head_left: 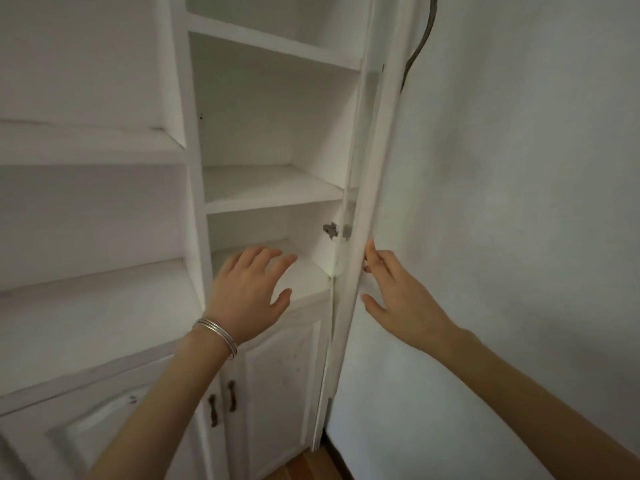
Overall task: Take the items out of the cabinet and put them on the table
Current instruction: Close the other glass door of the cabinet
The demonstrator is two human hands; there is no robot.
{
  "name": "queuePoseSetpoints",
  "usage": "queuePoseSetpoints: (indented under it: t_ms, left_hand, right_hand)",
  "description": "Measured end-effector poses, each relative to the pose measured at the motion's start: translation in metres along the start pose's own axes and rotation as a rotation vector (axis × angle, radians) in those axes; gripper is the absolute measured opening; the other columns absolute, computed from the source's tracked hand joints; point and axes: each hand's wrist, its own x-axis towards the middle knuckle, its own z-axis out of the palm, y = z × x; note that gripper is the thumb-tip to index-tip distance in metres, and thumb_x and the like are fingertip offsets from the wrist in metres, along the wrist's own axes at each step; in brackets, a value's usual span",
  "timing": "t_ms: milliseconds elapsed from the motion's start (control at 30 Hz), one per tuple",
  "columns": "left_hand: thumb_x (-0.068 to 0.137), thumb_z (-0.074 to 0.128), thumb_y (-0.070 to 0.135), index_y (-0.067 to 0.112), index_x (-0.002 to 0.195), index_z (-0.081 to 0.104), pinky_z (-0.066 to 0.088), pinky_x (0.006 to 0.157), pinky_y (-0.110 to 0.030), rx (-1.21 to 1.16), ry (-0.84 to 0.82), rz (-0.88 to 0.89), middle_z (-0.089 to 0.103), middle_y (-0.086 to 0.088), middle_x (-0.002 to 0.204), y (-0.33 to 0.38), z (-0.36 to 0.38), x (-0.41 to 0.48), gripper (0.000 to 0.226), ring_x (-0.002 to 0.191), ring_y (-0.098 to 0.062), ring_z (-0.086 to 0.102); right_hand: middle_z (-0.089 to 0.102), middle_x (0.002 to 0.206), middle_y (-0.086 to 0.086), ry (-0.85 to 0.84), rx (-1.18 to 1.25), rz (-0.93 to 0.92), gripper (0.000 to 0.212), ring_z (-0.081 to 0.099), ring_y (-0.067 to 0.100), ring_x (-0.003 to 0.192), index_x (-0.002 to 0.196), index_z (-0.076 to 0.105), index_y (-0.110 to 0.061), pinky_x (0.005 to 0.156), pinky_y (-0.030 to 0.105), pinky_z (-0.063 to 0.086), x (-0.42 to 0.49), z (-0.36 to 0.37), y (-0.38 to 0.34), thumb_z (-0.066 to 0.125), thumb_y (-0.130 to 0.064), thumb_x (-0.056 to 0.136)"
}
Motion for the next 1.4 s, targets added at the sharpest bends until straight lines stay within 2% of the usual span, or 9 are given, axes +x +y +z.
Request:
queuePoseSetpoints:
  t_ms: [167,267,400,567,700,967,1200,1300,1400]
  left_hand:
    - [0.077,0.039,0.043,0.018,0.117,0.062,0.048,0.082,-0.042,0.087,-0.018,-0.100,0.064,-0.005,0.109,-0.041,-0.020,-0.034,0.052,0.103,-0.029,0.059]
    - [0.077,0.039,0.042,0.017,0.117,0.062,0.047,0.084,-0.042,0.127,-0.014,-0.134,0.064,-0.005,0.111,-0.066,-0.031,-0.044,0.052,0.105,-0.029,0.058]
    - [0.079,0.037,0.043,0.017,0.118,0.061,0.047,0.086,-0.043,0.169,-0.019,-0.156,0.064,-0.006,0.113,-0.091,-0.038,-0.045,0.053,0.107,-0.030,0.057]
    - [0.080,0.045,0.040,0.018,0.120,0.060,0.048,0.086,-0.044,0.164,-0.006,-0.122,0.064,-0.006,0.113,-0.116,-0.039,-0.031,0.048,0.107,-0.031,0.058]
    - [0.081,0.043,0.041,0.018,0.121,0.060,0.047,0.087,-0.044,0.172,0.004,-0.090,0.064,-0.007,0.115,-0.137,-0.037,-0.018,0.050,0.108,-0.030,0.058]
    - [0.079,0.038,0.044,0.021,0.118,0.061,0.047,0.089,-0.040,0.177,0.012,0.033,0.063,-0.004,0.116,-0.164,-0.020,0.002,0.050,0.110,-0.028,0.057]
    - [0.083,0.037,0.047,0.019,0.122,0.058,0.049,0.088,-0.043,0.151,0.035,0.012,0.063,-0.006,0.119,-0.178,-0.003,0.013,0.052,0.107,-0.029,0.060]
    - [0.083,0.037,0.047,0.019,0.124,0.057,0.049,0.088,-0.043,0.156,0.033,-0.032,0.062,-0.007,0.120,-0.187,0.003,0.020,0.053,0.107,-0.030,0.060]
    - [0.084,0.036,0.047,0.019,0.125,0.056,0.048,0.088,-0.043,0.161,0.039,-0.058,0.061,-0.007,0.121,-0.192,0.007,0.025,0.054,0.108,-0.030,0.059]
  right_hand:
    - [0.045,0.125,0.007,-0.089,0.003,-0.038,0.084,0.055,0.022,0.094,0.145,-0.014,-0.019,0.072,0.038,0.051,0.042,0.020,-0.044,0.050,-0.024,0.091]
    - [0.042,0.129,0.006,-0.102,-0.039,-0.076,0.074,0.049,0.021,0.103,0.148,0.003,-0.017,0.073,0.029,0.045,0.072,0.029,-0.071,0.050,-0.024,0.092]
    - [0.037,0.141,0.009,0.042,-0.010,-0.102,0.063,0.044,0.025,0.119,0.144,0.027,-0.010,0.094,0.036,0.042,0.098,0.041,-0.096,0.055,-0.017,0.088]
    - [0.040,0.142,0.015,0.116,-0.116,-0.168,0.064,0.048,0.030,0.119,0.138,0.038,-0.003,0.092,0.039,0.045,0.116,0.055,-0.098,0.064,-0.011,0.079]
    - [0.036,0.145,0.015,0.119,-0.154,-0.164,0.069,0.044,0.030,0.126,0.138,0.036,-0.001,0.097,0.039,0.041,0.134,0.063,-0.103,0.067,-0.012,0.077]
    - [0.033,0.147,0.013,0.153,-0.163,-0.103,0.077,0.054,0.025,0.114,0.141,0.031,-0.001,0.095,0.034,0.044,0.150,0.078,-0.111,0.071,-0.016,0.078]
    - [0.006,0.153,0.010,0.154,-0.257,-0.195,0.095,0.019,0.027,0.139,0.143,0.014,-0.001,0.109,0.047,0.025,0.177,0.091,-0.097,0.075,-0.024,0.075]
    - [0.010,0.153,0.014,0.156,-0.277,-0.230,0.104,0.019,0.028,0.139,0.142,0.012,0.000,0.107,0.047,0.023,0.195,0.099,-0.092,0.081,-0.022,0.068]
    - [0.009,0.153,0.011,0.156,-0.317,-0.271,0.109,0.004,0.024,0.142,0.143,0.010,-0.003,0.106,0.047,0.018,0.212,0.108,-0.085,0.082,-0.026,0.064]
